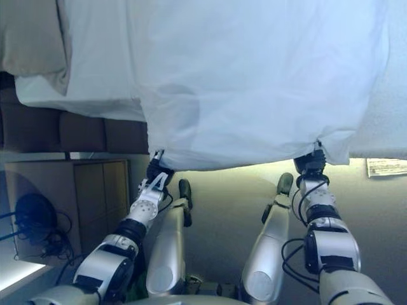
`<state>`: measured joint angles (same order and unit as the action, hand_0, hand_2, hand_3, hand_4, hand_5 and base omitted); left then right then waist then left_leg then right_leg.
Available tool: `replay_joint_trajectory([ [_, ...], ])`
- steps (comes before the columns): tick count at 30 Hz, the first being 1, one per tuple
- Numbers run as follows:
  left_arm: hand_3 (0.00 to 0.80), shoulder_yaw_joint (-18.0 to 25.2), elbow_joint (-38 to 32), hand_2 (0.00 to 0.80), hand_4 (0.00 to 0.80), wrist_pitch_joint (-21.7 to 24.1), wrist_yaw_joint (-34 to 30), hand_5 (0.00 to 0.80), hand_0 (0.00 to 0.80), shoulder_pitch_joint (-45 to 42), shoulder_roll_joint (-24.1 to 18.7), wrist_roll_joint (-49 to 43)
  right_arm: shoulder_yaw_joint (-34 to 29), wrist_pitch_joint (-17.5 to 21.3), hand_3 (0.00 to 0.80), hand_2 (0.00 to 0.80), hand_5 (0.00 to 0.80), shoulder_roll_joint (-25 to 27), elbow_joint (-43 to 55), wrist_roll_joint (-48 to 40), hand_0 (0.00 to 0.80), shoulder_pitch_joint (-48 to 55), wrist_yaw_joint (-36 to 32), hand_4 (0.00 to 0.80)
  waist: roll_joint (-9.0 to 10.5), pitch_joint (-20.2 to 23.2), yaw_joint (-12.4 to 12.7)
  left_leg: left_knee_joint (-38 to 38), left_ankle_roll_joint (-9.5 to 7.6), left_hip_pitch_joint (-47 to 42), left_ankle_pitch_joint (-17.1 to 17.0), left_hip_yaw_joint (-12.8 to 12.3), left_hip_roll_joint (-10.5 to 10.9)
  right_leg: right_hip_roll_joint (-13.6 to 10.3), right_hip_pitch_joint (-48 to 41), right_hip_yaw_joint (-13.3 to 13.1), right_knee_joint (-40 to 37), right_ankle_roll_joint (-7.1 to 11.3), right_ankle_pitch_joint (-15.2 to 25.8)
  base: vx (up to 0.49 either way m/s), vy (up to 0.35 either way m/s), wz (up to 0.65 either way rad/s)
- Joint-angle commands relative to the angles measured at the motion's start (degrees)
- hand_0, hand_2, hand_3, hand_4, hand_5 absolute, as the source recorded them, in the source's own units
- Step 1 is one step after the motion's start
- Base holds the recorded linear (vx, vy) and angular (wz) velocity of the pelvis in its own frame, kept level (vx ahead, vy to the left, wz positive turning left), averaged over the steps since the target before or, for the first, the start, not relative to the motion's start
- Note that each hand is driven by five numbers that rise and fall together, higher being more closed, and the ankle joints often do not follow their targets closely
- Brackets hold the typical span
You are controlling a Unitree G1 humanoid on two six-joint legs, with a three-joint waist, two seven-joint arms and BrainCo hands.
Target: Make the bed neatly
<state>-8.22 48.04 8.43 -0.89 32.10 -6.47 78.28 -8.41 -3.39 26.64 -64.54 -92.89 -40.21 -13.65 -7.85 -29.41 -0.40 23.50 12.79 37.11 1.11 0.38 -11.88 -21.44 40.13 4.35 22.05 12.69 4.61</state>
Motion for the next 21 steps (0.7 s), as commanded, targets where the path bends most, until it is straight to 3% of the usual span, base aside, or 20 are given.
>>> replay_joint_trajectory([
  [1,0.8,4.2,2.8,0.8,0.8,2.6,1.1,0.8,0.8,4.0,-5.3,-1.1,1.4,-1.3,0.8,0.8,0.8,1.3,-2.1,2.5,0.8,-1.5,-0.6,0.8,1.74,-0.4,0.8,-0.5,-3.18,7.7,-9.3,2.8,1.4,1.1,3.9,-3.9,5.3,0.82,-0.7,-0.025,0.089,-0.16],
  [7,0.8,5.0,9.0,0.8,0.8,0.7,-1.8,0.8,0.8,8.8,-6.0,-0.2,1.5,-2.0,0.8,0.8,0.8,1.6,-5.4,1.6,0.8,-4.0,1.3,0.8,1.91,-0.4,0.2,1.7,-2.8,15.8,-9.4,1.1,0.1,0.3,11.3,-4.4,6.8,0.7,-0.3,-0.046,0.063,-0.05],
  [10,0.8,4.0,10.4,0.8,0.8,0.6,-1.5,0.8,0.8,9.9,-5.0,-1.8,1.1,-1.4,0.8,0.8,0.8,1.5,-6.9,1.0,0.8,-4.9,1.9,0.8,1.44,-0.4,0.1,3.5,-2.78,19.7,-8.9,0.8,0.5,-0.2,14.9,-4.7,7.9,0.62,-0.3,-0.052,0.048,0.03],
  [15,0.8,3.0,12.8,0.8,0.8,-0.7,3.9,0.8,0.8,10.7,-5.0,-7.0,0.8,0.2,0.8,0.8,0.8,1.0,-8.8,3.0,0.8,-5.7,10.4,0.8,1.23,-0.4,0.2,5.9,-3.19,24.1,-8.1,1.2,1.4,-0.1,18.8,-5.1,9.1,0.59,0.0,-0.029,0.029,0.04],
  [21,0.8,3.8,16.8,0.8,0.8,-2.0,10.3,0.8,0.8,11.5,-6.4,-14.9,0.3,-0.2,0.8,0.8,0.8,1.7,-11.0,5.0,0.8,-4.6,12.6,0.8,1.32,-0.4,-0.3,5.8,-3.13,24.3,-8.3,0.9,1.4,0.2,18.9,-5.1,7.9,0.63,0.8,0.003,0.045,0.0],
])
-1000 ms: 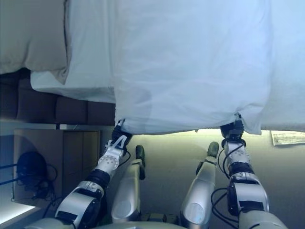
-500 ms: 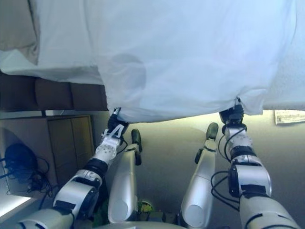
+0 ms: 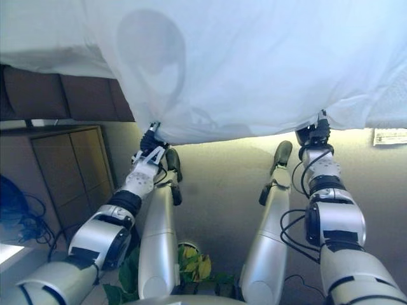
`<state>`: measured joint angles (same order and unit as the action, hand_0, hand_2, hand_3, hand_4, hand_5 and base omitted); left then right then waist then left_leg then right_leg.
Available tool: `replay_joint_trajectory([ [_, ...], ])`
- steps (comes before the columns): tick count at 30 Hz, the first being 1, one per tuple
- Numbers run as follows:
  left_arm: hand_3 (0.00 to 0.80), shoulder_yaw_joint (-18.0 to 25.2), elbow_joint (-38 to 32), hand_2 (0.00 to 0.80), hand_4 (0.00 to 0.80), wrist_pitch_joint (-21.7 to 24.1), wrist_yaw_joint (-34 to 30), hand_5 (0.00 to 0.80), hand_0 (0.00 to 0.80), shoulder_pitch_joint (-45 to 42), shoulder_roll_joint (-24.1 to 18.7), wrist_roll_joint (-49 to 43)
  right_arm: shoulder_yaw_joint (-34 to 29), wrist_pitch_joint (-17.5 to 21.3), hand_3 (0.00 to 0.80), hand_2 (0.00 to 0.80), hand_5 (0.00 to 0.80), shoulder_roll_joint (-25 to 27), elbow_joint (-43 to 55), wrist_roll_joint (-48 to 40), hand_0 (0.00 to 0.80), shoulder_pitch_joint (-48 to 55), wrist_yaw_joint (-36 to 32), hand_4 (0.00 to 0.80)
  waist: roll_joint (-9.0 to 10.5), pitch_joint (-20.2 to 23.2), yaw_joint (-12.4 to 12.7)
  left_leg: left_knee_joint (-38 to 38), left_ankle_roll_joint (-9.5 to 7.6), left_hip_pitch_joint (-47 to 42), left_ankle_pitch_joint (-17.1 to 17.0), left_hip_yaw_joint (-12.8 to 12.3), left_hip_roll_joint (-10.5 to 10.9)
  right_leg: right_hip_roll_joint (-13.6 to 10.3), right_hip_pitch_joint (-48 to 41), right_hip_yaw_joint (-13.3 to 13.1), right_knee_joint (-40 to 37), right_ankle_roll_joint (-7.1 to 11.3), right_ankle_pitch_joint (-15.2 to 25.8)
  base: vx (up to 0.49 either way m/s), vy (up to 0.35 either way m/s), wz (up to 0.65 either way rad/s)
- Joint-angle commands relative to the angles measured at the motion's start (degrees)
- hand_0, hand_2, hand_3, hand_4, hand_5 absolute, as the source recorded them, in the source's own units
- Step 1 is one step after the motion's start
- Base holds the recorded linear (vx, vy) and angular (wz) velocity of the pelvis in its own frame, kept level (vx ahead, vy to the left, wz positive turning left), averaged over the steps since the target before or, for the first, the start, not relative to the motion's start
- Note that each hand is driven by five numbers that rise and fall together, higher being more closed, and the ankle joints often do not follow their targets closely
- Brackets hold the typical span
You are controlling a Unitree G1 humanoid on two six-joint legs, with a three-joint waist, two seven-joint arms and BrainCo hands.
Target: Make the bed neatly
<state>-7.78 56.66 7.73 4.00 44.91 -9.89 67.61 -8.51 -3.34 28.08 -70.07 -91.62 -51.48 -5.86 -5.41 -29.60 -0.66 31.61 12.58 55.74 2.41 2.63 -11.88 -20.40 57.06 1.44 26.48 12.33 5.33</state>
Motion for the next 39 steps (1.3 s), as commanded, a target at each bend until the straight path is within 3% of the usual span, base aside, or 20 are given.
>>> replay_joint_trajectory([
  [1,0.8,3.4,9.1,0.8,0.8,-2.3,6.3,0.8,0.8,-0.9,-3.7,-5.7,0.7,-0.3,0.8,0.8,0.8,0.5,-5.6,5.6,0.8,6.9,6.4,0.8,-1.11,-0.2,-0.2,-2.4,-2.78,5.6,-9.6,-1.4,1.4,-0.8,2.0,-2.3,3.1,0.99,0.3,-0.006,0.051,-0.04],
  [4,0.8,2.5,12.9,0.8,0.8,-5.1,9.5,0.8,0.8,-0.7,-5.6,-11.3,1.2,-1.9,0.8,0.8,0.8,1.6,-7.0,6.8,0.8,8.0,10.3,0.8,-1.03,-0.2,-0.6,-2.9,-2.57,5.5,-9.9,-1.4,1.1,-1.0,2.0,-2.3,2.1,1.26,0.9,-0.004,0.05,-0.03],
  [6,0.8,2.2,16.1,0.8,0.8,-8.9,11.2,0.8,0.8,-1.4,-7.0,-14.5,0.9,-5.1,0.8,0.8,0.8,3.0,-8.7,6.7,0.8,10.0,10.3,0.8,-1.09,-0.2,-0.9,-3.1,-2.5,5.3,-9.8,-1.6,0.7,-1.0,1.9,-2.4,1.7,1.36,0.8,0.013,0.073,-0.04],
  [7,0.706,2.2,17.8,0.706,0.706,-9.7,11.5,0.706,0.706,-1.9,-7.6,-15.3,1.0,-7.4,0.8,0.8,0.8,3.5,-9.5,6.5,0.8,11.4,9.3,0.8,-1.1,-0.2,-1.2,-3.2,-2.51,5.1,-9.7,-1.7,0.6,-0.9,1.9,-2.5,1.6,1.28,0.7,0.016,0.085,-0.05],
  [8,0.0,2.4,18.6,0.0,0.0,-10.3,11.2,0.0,0.0,-2.2,-8.0,-15.4,1.0,-8.9,0.326,0.326,0.326,3.6,-9.8,6.4,0.326,12.1,9.3,0.326,-1.05,-0.2,-1.3,-3.2,-2.52,4.9,-9.6,-1.7,0.6,-0.8,1.9,-2.6,1.6,1.2,0.7,0.021,0.089,-0.05],
  [9,0.0,2.9,19.6,0.0,0.0,-11.7,10.5,0.0,0.0,-2.5,-8.7,-15.7,1.0,-10.1,0.0,0.0,0.0,4.0,-10.1,6.2,0.0,12.9,11.2,0.0,-1.01,-0.2,-1.6,-3.2,-2.56,4.7,-9.5,-2.0,0.5,-0.6,2.0,-2.8,1.6,1.12,0.6,0.021,0.08,-0.05],
  [16,0.0,3.4,21.9,0.0,0.0,-14.6,11.5,0.0,0.0,-5.4,-9.7,-16.9,-0.2,-13.3,0.0,0.0,0.0,6.5,-12.8,-1.2,0.0,18.5,24.3,0.0,-0.84,-0.2,-1.9,-4.5,-2.55,3.1,-9.5,-2.6,0.4,-1.4,0.3,-2.4,-1.0,1.55,1.6,0.006,0.019,-0.02],
  [20,0.0,4.3,22.2,0.0,0.0,-14.5,12.1,0.0,0.0,-7.6,-11.8,-14.9,-1.3,-12.4,0.0,0.0,0.0,7.5,-12.8,-6.7,0.0,22.1,28.6,0.0,-0.82,-0.2,-2.2,-6.5,-2.59,1.2,-10.3,-3.4,0.1,-1.8,-1.6,-1.8,-3.0,1.89,1.9,0.027,0.022,-0.03],
  [22,0.0,4.8,20.8,0.0,0.0,-12.7,11.8,0.0,0.0,-8.8,-12.3,-11.9,-1.7,-10.8,0.0,0.0,0.0,7.5,-12.7,-10.4,0.0,23.7,25.0,0.0,-1.06,-0.2,-2.3,-7.4,-2.71,-0.3,-10.5,-3.8,0.1,-2.0,-2.7,-1.6,-3.8,1.94,2.1,0.048,0.056,-0.06],
  [25,0.0,6.2,16.1,0.0,0.0,-8.3,9.3,0.0,0.0,-10.7,-12.6,-7.2,-2.4,-7.6,0.0,0.0,0.0,6.3,-9.3,-11.1,0.0,24.9,14.2,0.0,-1.24,-0.2,-2.3,-8.6,-2.8,-3.2,-10.4,-4.3,0.5,-2.5,-5.4,-1.3,-5.0,1.98,2.5,0.043,0.032,-0.03],
  [28,0.0,8.1,8.4,0.0,0.0,-1.7,2.8,0.0,0.0,-15.0,-11.5,-2.7,-4.4,-1.1,0.0,0.0,0.0,2.7,1.1,-7.0,0.0,28.3,4.9,0.0,-0.65,-0.2,-2.4,-9.2,-2.7,-6.8,-9.9,-4.6,1.0,-2.9,-9.2,-0.8,-6.4,1.76,2.9,0.019,-0.021,0.0],
  [32,0.0,9.0,-2.3,0.0,0.0,2.8,-4.8,0.0,0.0,-20.3,-8.6,1.3,-6.3,4.1,0.0,0.0,0.0,-1.7,10.0,-2.6,0.0,31.6,-1.8,0.0,0.08,-0.2,-1.9,-10.7,-2.73,-12.5,-9.2,-4.5,1.7,-3.8,-15.9,0.8,-8.8,1.55,3.4,0.029,-0.077,0.04],
  [39,0.0,8.1,-17.0,0.0,0.0,4.5,-8.5,0.0,0.0,-25.2,-6.8,2.4,-5.7,12.7,0.0,0.0,0.0,-7.1,25.5,5.7,0.0,34.5,-7.0,0.0,1.39,-0.2,-1.1,-14.7,-3.12,-24.2,-8.6,-5.3,1.8,-4.4,-28.3,3.4,-12.7,1.36,4.1,0.065,-0.07,0.08],
])
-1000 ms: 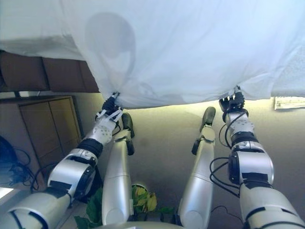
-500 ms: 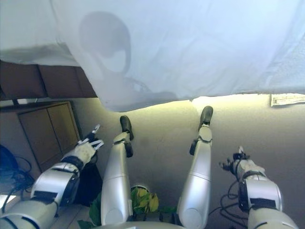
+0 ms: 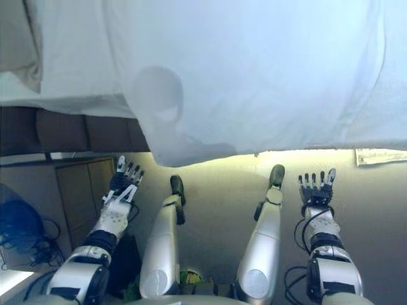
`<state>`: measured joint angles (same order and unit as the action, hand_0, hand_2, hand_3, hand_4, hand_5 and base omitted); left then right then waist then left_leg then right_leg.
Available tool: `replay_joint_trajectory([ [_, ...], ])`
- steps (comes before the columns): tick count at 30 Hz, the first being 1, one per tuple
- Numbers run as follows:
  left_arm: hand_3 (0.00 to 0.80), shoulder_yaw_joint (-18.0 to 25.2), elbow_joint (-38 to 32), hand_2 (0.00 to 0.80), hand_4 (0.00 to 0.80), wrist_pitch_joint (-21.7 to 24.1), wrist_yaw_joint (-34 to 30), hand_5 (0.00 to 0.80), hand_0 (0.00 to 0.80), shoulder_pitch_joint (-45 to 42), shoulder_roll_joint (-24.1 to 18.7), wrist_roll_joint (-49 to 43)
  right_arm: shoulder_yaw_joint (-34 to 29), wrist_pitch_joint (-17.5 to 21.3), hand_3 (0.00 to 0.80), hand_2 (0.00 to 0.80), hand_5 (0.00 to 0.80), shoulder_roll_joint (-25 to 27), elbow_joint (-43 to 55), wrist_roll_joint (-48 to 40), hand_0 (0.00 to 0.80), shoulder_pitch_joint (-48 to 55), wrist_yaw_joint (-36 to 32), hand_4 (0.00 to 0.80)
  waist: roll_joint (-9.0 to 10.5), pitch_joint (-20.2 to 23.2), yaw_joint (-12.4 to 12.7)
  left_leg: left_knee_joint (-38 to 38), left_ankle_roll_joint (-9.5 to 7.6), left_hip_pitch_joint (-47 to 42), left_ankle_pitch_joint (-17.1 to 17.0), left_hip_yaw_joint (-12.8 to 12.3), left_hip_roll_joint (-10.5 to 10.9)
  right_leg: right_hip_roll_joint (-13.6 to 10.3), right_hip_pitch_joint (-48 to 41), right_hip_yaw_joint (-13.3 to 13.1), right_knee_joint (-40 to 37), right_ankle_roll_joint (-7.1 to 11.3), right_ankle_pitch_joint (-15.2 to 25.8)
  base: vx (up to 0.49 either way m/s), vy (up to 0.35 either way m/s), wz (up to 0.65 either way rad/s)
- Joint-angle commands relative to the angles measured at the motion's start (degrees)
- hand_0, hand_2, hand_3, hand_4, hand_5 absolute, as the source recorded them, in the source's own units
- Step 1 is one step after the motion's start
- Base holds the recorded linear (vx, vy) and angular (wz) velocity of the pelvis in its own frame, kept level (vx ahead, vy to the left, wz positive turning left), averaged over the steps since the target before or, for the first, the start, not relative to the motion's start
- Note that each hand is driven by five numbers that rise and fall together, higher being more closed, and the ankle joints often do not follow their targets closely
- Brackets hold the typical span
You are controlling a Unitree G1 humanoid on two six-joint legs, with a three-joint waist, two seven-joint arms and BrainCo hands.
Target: Make the bed neatly
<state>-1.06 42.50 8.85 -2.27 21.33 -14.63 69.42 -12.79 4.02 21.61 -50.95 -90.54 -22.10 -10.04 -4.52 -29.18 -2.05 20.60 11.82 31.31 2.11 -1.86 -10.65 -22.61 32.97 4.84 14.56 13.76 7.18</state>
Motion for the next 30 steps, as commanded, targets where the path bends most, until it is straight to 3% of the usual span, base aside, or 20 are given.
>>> replay_joint_trajectory([
  [1,0.0,1.4,-4.2,0.0,0.0,3.5,-3.1,0.0,0.0,-1.9,-1.9,0.2,-1.4,5.9,0.0,0.0,0.0,-0.9,7.8,6.3,0.0,5.5,-3.9,0.0,0.73,-0.4,0.3,-4.5,-2.5,-1.0,-8.7,-0.9,0.6,-2.2,-5.5,0.3,-1.6,-0.08,2.8,0.095,-0.096,0.04],
  [5,0.0,1.3,-10.0,0.0,0.0,2.9,-3.5,0.0,0.0,-4.6,-2.2,-4.7,-1.3,5.2,0.0,0.0,0.0,-2.2,14.2,11.6,0.0,9.4,-5.4,0.0,1.73,4.3,1.2,-7.9,-2.75,-7.0,-8.3,-0.8,-0.1,-1.6,-11.7,1.9,-5.4,-0.13,3.2,0.139,-0.118,0.02],
  [9,0.0,1.1,-11.1,0.0,0.0,2.6,-6.4,0.0,0.0,-6.0,-2.8,-6.2,0.6,5.4,0.0,0.0,0.0,-2.5,15.5,16.0,0.0,11.7,-6.6,0.0,2.45,7.8,2.0,-11.0,-2.76,-11.7,-8.1,-0.8,-1.3,-0.9,-16.6,3.0,-8.5,-0.15,3.4,0.135,-0.137,-0.05],
  [13,0.0,-0.2,-12.9,0.0,0.0,1.1,-6.2,0.0,0.0,-9.4,-2.0,-9.2,4.9,5.7,0.0,0.0,0.0,-4.0,18.4,21.3,0.0,14.6,-3.3,0.0,3.5,13.4,2.9,-13.8,-2.73,-18.5,-7.9,-0.9,-2.5,0.5,-23.5,4.5,-12.1,-0.27,3.4,0.229,-0.145,-0.07],
  [16,0.0,-0.9,-13.4,0.0,0.0,-0.7,-7.1,0.0,0.0,-11.6,-1.5,-12.6,7.1,5.9,0.0,0.0,0.0,-5.2,19.9,24.8,0.0,17.1,-1.6,0.0,3.9,16.7,3.2,-15.3,-2.58,-22.0,-8.0,-2.4,-3.2,1.0,-27.4,5.6,-14.1,-0.09,3.3,0.219,-0.125,0.07],
  [19,0.0,-2.5,-13.7,0.0,0.0,-2.4,-7.3,0.0,0.0,-13.8,-1.3,-17.0,9.1,6.5,0.0,0.0,0.0,-7.3,21.5,29.6,0.0,19.4,1.0,0.0,4.27,20.1,3.9,-16.5,-3.03,-24.8,-7.4,-0.4,-2.9,1.4,-29.5,5.2,-14.6,0.13,3.0,0.191,-0.09,0.13],
  [24,0.0,-2.3,-15.5,0.0,0.0,-3.5,-7.5,0.0,0.0,-19.8,-2.2,-20.7,14.2,3.7,0.0,0.0,0.0,-8.0,23.0,39.6,0.0,20.0,4.4,0.0,4.26,23.0,6.0,-16.0,-4.48,-28.8,-3.7,6.6,-0.5,3.0,-31.1,-0.5,-14.0,0.06,1.2,0.145,-0.003,-0.2],
  [27,0.0,-1.5,-17.5,0.0,0.0,-5.0,-7.8,0.0,0.0,-22.0,-2.2,-18.9,15.9,4.2,0.0,0.0,0.0,-8.5,23.5,38.9,0.0,21.1,5.6,0.0,4.19,24.2,6.1,-17.2,-4.68,-30.9,-4.2,3.2,-1.2,2.8,-32.8,0.8,-14.9,0.01,1.5,0.064,-0.005,-0.57],
  [30,0.0,-0.9,-16.1,0.0,0.0,-5.5,-9.1,0.0,0.0,-20.9,-2.2,-18.0,15.0,4.5,0.0,0.0,0.0,-9.3,22.5,36.8,0.0,22.4,6.1,0.0,4.43,25.7,6.0,-17.9,-4.66,-31.3,-5.1,1.8,-1.4,2.2,-34.0,3.0,-14.7,0.02,1.9,0.055,-0.026,0.04],
])
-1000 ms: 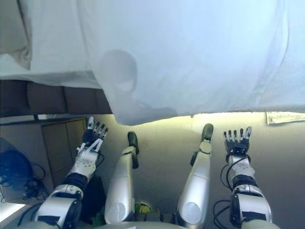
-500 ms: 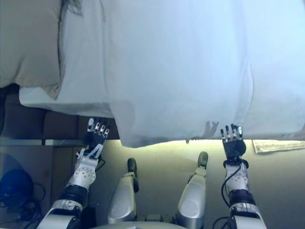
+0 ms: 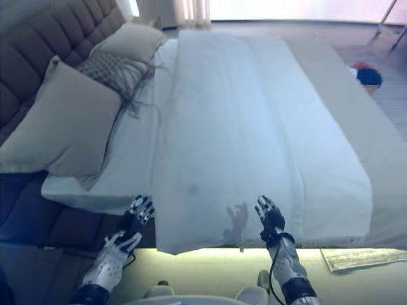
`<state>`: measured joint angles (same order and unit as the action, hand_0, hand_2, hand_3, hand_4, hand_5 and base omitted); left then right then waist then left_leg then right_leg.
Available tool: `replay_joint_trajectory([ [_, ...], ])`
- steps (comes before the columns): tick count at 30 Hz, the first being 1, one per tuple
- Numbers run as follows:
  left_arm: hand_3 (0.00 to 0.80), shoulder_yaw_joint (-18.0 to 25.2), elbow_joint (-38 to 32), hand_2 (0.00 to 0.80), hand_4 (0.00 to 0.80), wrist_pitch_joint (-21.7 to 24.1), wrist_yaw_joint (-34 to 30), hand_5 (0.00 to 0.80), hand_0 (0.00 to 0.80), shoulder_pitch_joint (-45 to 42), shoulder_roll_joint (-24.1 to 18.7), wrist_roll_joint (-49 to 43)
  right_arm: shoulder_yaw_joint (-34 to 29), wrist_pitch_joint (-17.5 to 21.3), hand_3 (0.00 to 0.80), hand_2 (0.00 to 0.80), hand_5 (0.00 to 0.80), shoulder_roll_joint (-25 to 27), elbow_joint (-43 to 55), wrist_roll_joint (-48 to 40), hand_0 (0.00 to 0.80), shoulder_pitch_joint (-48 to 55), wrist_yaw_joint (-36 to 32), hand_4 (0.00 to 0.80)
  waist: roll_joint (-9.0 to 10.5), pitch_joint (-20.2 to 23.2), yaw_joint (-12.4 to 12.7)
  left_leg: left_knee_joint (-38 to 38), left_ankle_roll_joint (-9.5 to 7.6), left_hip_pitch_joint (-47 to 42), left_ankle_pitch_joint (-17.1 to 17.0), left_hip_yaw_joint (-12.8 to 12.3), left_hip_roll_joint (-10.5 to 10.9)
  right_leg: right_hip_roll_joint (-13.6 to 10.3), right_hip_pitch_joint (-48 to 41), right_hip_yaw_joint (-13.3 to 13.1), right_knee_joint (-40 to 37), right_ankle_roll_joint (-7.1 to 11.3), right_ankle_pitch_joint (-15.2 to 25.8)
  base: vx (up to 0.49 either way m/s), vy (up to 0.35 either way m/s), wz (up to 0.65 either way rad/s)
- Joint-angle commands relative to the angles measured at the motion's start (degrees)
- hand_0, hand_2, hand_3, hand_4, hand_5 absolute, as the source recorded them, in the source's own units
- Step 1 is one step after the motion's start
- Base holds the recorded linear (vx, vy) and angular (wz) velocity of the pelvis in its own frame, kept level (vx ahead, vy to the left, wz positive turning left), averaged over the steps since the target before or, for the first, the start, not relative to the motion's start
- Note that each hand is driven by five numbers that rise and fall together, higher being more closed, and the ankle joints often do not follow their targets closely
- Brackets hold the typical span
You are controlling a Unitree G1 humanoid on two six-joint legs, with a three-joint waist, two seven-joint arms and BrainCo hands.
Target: Make the bed neatly
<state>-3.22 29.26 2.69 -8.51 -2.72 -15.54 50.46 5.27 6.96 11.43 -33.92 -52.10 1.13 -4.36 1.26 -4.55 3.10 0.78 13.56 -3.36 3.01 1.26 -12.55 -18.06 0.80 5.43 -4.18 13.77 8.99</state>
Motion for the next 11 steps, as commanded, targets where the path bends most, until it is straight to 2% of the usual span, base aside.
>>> replay_joint_trajectory([
  [1,0.0,0.9,-3.5,0.0,0.0,0.2,-3.1,0.0,0.0,3.3,-1.3,0.6,-3.7,2.1,0.0,0.0,0.0,0.6,5.7,-2.4,0.0,0.2,0.4,0.0,-1.25,1.4,0.8,2.1,-6.18,3.7,-6.4,-2.5,0.3,-2.6,-2.6,3.8,4.1,-0.02,0.1,0.033,-0.022,0.28],
  [3,0.0,0.2,-3.6,0.0,0.0,-0.7,-3.8,0.0,0.0,4.0,-1.2,-0.7,-4.6,4.0,0.0,0.0,0.0,0.0,5.7,-3.6,0.0,1.9,0.1,0.0,-1.09,1.9,0.6,2.4,-5.64,4.2,-7.2,-3.9,0.0,-2.9,-4.0,6.3,4.1,0.11,0.2,0.031,-0.03,0.54],
  [6,0.0,-0.4,-3.2,0.0,0.0,-1.2,-3.8,0.0,0.0,4.2,-1.3,-1.1,-4.8,3.9,0.0,0.0,0.0,-0.1,5.6,-5.2,0.0,2.0,0.7,0.0,-0.96,2.6,0.5,0.2,-5.53,2.9,-8.1,-3.5,-0.6,-2.5,-4.7,7.2,3.5,0.36,-0.2,0.047,0.005,0.54],
  [11,0.0,0.1,-3.0,0.0,0.0,-1.0,-2.2,0.0,0.0,3.6,-1.1,0.2,-3.5,2.4,0.0,0.0,0.0,-0.5,6.0,-5.5,0.0,1.7,1.0,0.0,-1.04,3.4,0.4,-0.6,-5.06,2.6,-8.6,-4.1,-1.0,-1.7,-4.5,6.7,2.4,0.37,-0.1,0.008,0.002,0.03],
])
